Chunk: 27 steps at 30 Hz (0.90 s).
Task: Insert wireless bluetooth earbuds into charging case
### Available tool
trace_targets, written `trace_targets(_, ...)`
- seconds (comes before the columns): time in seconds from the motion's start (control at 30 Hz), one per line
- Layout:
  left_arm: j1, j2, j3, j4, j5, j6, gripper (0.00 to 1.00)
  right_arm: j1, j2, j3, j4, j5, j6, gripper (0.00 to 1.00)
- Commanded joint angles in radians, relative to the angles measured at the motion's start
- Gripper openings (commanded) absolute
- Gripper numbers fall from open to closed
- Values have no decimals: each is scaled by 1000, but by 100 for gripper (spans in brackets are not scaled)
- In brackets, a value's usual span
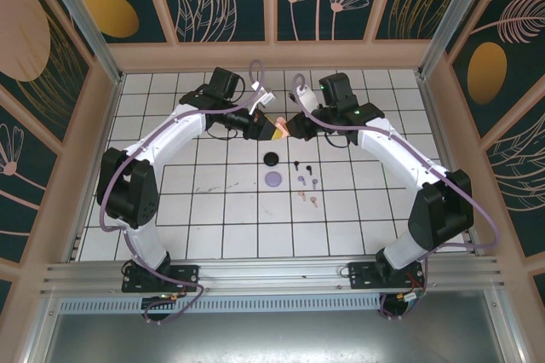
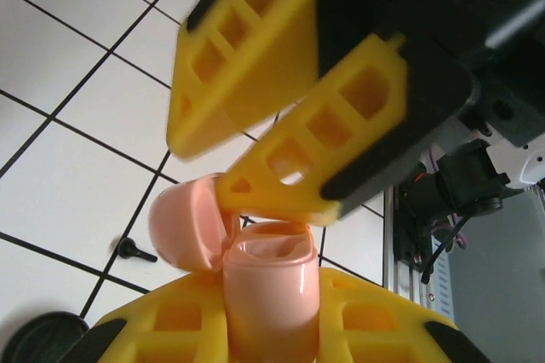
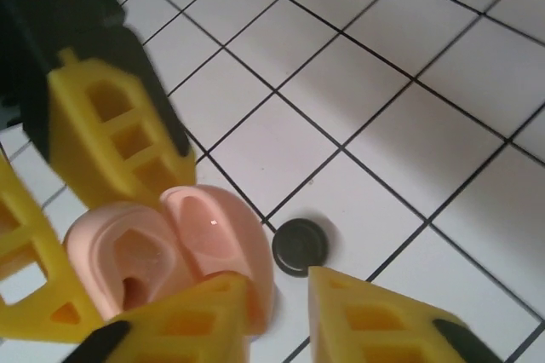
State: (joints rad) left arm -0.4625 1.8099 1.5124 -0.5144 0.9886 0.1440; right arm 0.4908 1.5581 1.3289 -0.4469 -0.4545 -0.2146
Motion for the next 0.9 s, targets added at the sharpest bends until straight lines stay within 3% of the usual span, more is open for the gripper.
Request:
trace_targets(0.0, -6, -44, -69, 154, 13, -57, 0, 1, -46, 28, 18, 14, 48, 40)
trace_targets(0.23, 33, -192, -287, 512, -54, -243, 0, -28, -208, -126, 46, 65, 217, 58)
trace_targets(0.43, 33, -290, -410, 735, -201, -354, 0, 12, -248, -253, 10, 182, 409, 58)
trace_targets(0.73, 31, -420, -612, 1046, -341, -396, 0, 192, -187, -354, -68, 385, 604, 56)
trace_targets(0.87, 29, -488, -798, 1346, -418, -365, 0, 227, -150, -383, -67, 428, 665, 54)
